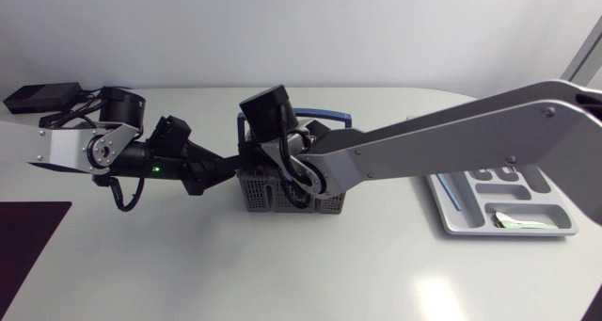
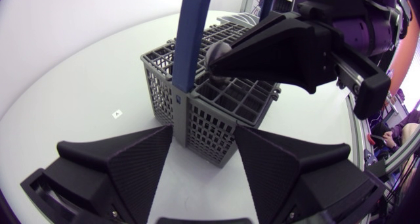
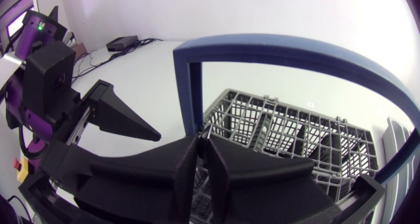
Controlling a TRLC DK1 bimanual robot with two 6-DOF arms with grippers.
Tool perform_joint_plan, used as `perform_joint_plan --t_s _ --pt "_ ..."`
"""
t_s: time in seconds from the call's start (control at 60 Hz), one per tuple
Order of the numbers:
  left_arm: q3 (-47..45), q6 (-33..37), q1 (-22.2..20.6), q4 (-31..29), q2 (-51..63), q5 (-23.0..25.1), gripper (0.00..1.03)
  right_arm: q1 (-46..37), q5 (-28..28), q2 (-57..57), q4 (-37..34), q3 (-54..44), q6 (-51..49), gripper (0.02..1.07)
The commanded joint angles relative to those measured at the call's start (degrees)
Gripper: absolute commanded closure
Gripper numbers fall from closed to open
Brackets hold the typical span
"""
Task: Unload the cutlery basket into the drawer organizer.
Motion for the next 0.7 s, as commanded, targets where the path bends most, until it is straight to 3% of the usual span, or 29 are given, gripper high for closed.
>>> perform_joint_plan --t_s 0.0,0.683 --pt "0.5 -0.1 -0.5 0.2 1.2 1.1 0.37 -0.1 0.5 0.8 2.0 -1.3 -1.2 0.97" --pt "0.1 -0.6 -1.0 0.2 0.3 1.0 0.37 0.1 -0.4 -5.8 5.3 -6.9 -1.0 1.00"
